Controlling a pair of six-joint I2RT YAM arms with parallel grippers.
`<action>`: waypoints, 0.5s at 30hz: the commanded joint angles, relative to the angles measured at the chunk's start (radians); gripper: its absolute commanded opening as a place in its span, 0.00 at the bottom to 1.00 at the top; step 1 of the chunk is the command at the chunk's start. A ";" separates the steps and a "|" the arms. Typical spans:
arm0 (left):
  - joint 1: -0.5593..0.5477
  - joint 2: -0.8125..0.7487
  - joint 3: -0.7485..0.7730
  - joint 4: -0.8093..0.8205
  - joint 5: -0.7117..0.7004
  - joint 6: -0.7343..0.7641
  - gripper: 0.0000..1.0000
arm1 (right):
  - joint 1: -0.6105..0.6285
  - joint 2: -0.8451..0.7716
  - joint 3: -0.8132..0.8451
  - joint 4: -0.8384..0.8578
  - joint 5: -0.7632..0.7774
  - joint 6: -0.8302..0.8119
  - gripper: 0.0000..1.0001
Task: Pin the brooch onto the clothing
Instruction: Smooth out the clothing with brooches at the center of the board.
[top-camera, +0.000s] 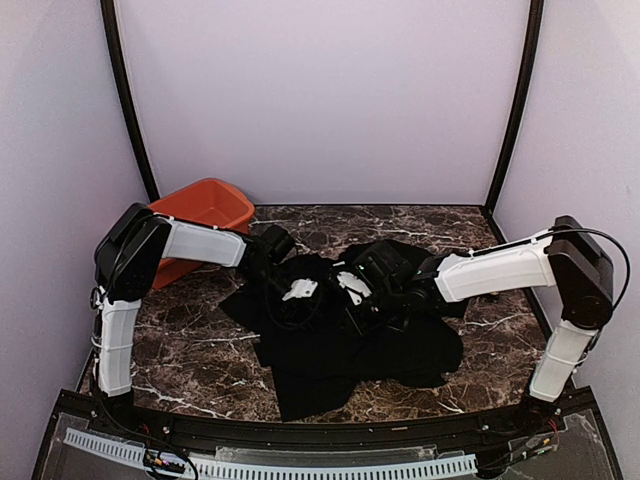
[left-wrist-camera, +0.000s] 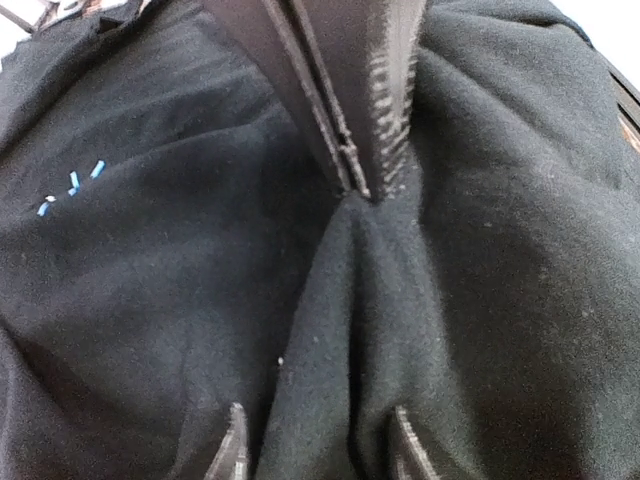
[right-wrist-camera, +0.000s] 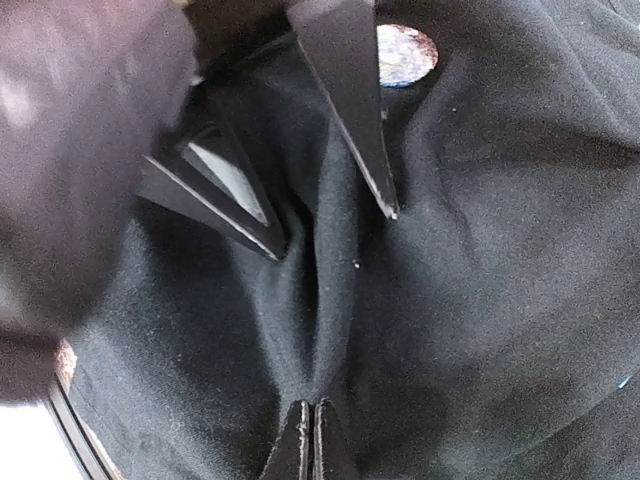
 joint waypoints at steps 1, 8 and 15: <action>-0.013 0.011 0.033 -0.062 -0.037 0.014 0.37 | -0.009 -0.037 -0.014 0.035 -0.015 0.013 0.00; -0.024 0.025 0.054 -0.029 -0.096 -0.062 0.01 | -0.009 -0.047 -0.016 0.029 -0.007 0.004 0.00; 0.038 -0.036 0.092 0.016 -0.209 -0.181 0.01 | -0.014 -0.038 0.019 -0.032 0.054 -0.064 0.23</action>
